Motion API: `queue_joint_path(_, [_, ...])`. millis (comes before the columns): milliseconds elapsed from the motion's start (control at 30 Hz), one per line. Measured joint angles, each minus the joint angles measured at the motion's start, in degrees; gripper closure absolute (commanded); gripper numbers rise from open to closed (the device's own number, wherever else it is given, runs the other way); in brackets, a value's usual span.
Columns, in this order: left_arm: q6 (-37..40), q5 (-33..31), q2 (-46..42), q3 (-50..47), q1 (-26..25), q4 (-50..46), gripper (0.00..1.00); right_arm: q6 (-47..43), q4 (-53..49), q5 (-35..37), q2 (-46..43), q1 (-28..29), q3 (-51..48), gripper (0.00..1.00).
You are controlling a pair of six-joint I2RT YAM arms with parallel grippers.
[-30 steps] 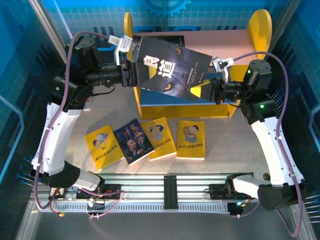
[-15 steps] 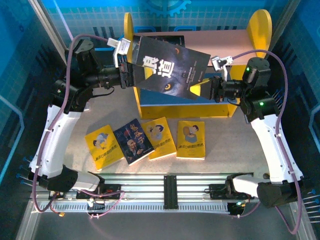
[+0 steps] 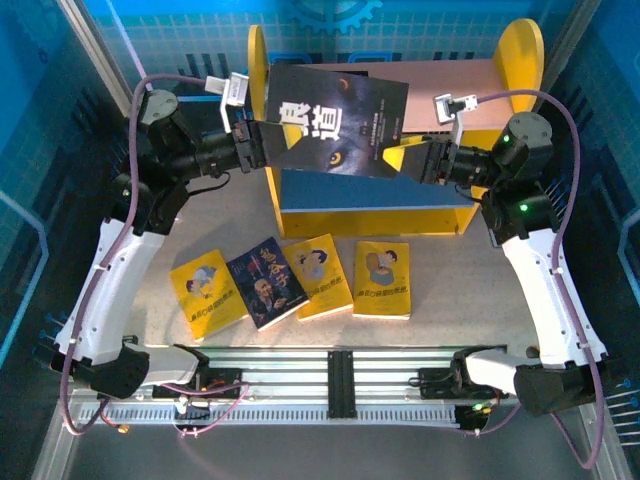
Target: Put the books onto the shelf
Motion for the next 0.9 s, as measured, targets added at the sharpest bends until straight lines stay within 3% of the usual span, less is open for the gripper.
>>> queue_joint_path(267, [-2.62,-0.92,-1.01,-0.87,0.76,4.50,1.00,2.95,2.38,2.56,0.85,0.76,0.00,0.22])
queue_joint_path(467, [-3.82,-0.92,-1.57,-1.14,0.83,6.73,1.00,3.82,2.82,3.89,2.49,1.77,-0.02,0.23])
queue_joint_path(700, [-3.87,-1.44,-1.84,-3.72,0.96,8.74,1.00,4.76,3.69,5.05,4.39,4.02,2.36,0.38])
queue_joint_path(900, [-3.89,-4.00,-3.52,-7.96,1.03,11.72,1.00,5.57,3.89,6.12,5.31,4.81,5.18,0.70])
